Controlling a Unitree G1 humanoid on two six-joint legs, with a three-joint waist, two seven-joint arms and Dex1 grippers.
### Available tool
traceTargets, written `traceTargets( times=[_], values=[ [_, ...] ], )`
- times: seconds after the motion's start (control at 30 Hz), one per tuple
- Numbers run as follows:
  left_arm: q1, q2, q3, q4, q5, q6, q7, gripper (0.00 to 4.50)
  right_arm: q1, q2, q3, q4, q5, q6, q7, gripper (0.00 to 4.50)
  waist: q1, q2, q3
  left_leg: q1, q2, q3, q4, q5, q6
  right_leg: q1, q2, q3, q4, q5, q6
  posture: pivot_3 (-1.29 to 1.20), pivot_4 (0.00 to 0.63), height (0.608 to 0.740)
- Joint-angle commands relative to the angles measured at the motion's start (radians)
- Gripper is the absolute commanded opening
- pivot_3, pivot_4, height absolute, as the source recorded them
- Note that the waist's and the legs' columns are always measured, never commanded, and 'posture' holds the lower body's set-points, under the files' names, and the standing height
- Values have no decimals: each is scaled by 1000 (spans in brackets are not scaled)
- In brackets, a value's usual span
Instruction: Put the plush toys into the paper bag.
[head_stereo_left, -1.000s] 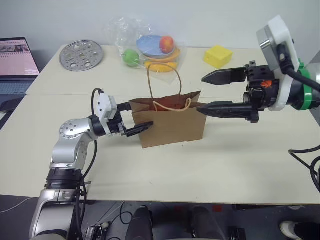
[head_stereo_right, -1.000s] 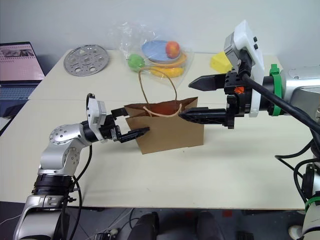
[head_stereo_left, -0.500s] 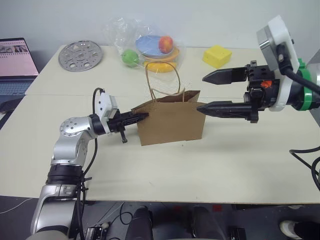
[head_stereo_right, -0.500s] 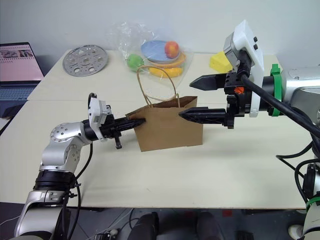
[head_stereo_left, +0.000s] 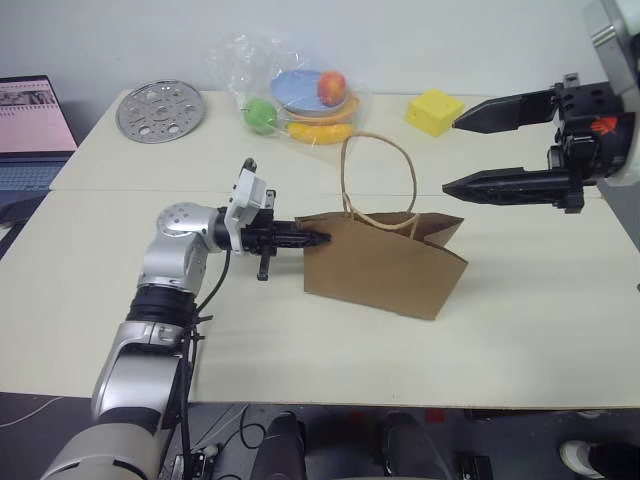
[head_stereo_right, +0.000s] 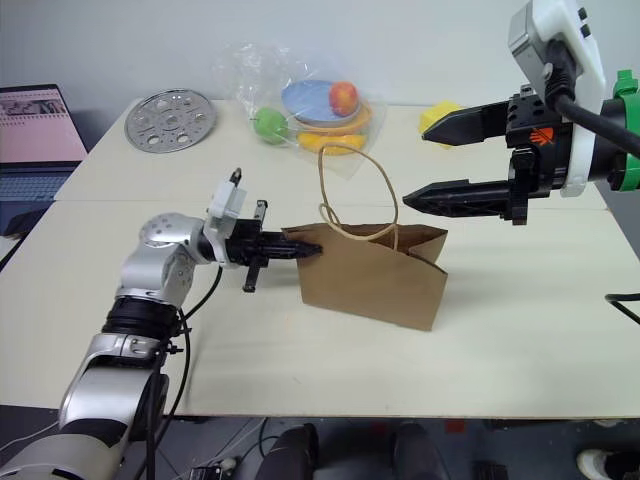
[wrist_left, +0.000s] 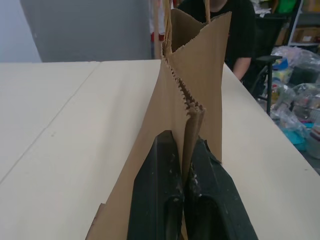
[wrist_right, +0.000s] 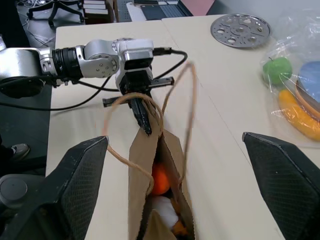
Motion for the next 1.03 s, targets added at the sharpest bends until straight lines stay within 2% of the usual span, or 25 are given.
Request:
traceTargets(
  times=[0.03, 0.13, 0.17, 0.23, 0.33, 0.5, 0.63, 0.77, 0.83, 1.03],
  values=[
    [-12, -11, 24, 5, 16, -50, 38, 34, 0, 0, -43, -23, 14, 11, -16, 4500, 0, 0, 0, 0, 0, 0, 0, 0, 0, 0, 0, 0, 0, 0, 0, 0, 150, 740],
    [15, -9, 26, -42, 0, -24, 36, 34, 10, 3, -49, -28, 13, 13, -22, 4500, 0, 0, 0, 0, 0, 0, 0, 0, 0, 0, 0, 0, 0, 0, 0, 0, 150, 740],
    [22, -6, 26, -55, -2, -19, 34, 456, 13, 4, -49, -29, 13, 12, -23, 4500, 0, 0, 0, 0, 0, 0, 0, 0, 0, 0, 0, 0, 0, 0, 0, 0, 150, 740],
    [33, 0, 30, -89, -19, 28, 36, 846, 18, 8, -50, -28, 11, 8, -25, 4500, 0, 0, 0, 0, 0, 0, 0, 0, 0, 0, 0, 0, 0, 0, 0, 0, 150, 740],
    [35, 28, 50, -144, -37, 80, 47, 1741, 26, 19, -48, -14, 1, -8, -21, 4500, 0, 0, 0, 0, 0, 0, 0, 0, 0, 0, 0, 0, 1, 0, 0, 0, 150, 740],
    [42, 117, 104, -257, -72, 190, 102, 3151, 106, 3, -38, 22, -65, -88, 25, 4500, -1, 0, 0, 0, 0, -1, 1, 0, 0, 0, 0, 0, 1, 0, 0, 0, 150, 740],
    [71, 233, 178, -367, -99, 296, 173, 4399, 173, -12, -74, 67, -112, -144, 31, 4500, -3, 0, 0, 0, 0, 0, 1, 0, 0, 0, 0, 0, 1, 0, 0, 0, 150, 740],
    [41, 337, 237, -413, -69, 390, 318, 4459, 291, -66, -131, 96, -169, -213, 57, 4500, 0, 0, 0, 0, 0, -1, 0, 0, 0, 0, 0, 0, 1, 0, 0, 0, 150, 740],
    [43, 383, 209, -437, -36, 417, 336, 4459, 330, -73, -156, 118, -199, -245, 43, 4500, 1, 0, 0, 0, 0, -1, 1, 0, 0, 0, 0, 0, 0, 0, 0, 0, 150, 740],
    [38, 370, 184, -436, -14, 376, 358, 4459, 429, -65, -203, 121, -231, -292, 42, 4500, 1, 1, 0, 0, 0, 0, 1, 0, 0, 1, 0, 0, 1, 0, 0, 0, 150, 740]
  ],
)
